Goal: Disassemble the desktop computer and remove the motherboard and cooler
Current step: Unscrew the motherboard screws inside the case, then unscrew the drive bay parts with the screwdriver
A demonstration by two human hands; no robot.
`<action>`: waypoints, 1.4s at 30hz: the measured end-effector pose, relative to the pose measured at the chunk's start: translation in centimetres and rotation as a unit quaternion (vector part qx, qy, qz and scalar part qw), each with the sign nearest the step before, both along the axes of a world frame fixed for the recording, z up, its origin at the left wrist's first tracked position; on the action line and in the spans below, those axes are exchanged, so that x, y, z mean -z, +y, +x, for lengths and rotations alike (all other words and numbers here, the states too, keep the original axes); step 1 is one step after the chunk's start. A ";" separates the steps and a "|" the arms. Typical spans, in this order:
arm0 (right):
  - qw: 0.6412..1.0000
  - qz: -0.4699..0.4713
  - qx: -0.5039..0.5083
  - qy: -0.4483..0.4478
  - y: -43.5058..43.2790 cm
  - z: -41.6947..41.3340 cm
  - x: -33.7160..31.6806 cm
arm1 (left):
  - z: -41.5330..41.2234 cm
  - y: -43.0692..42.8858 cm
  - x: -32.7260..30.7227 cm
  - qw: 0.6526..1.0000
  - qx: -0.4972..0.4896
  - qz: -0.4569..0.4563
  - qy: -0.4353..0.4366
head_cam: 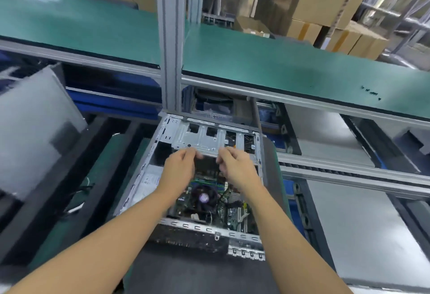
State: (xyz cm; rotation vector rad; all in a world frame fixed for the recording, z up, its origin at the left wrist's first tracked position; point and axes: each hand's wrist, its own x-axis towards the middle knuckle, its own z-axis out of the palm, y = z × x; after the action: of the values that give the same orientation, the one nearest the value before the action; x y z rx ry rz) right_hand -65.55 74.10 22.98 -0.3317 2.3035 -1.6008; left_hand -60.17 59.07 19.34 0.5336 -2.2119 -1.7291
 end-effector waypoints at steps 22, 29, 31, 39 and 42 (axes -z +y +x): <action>0.903 0.015 -0.404 -0.145 -47.2 36.3 7.0 | 44.9 -38.4 7.6 0.895 -0.405 0.040 -0.185; 0.866 0.059 -0.450 -0.210 -53.4 42.7 10.7 | 54.6 -48.2 13.4 0.806 -0.517 -0.017 -0.287; 0.862 0.066 -0.451 -0.222 -55.1 43.7 11.4 | 55.7 -50.8 15.4 0.804 -0.506 -0.022 -0.313; 0.875 0.056 -0.411 -0.249 -60.8 44.7 13.7 | 55.9 -57.5 20.8 0.796 -0.449 -0.019 -0.406; 0.879 0.055 -0.391 -0.266 -61.6 44.9 14.8 | 55.5 -58.6 21.9 0.786 -0.420 -0.025 -0.453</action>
State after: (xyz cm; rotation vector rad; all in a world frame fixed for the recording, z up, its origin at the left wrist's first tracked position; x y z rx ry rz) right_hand -20.62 12.49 8.22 -0.6075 1.5246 -0.9752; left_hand -4.64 0.47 -2.61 2.2793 -1.8710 -0.9571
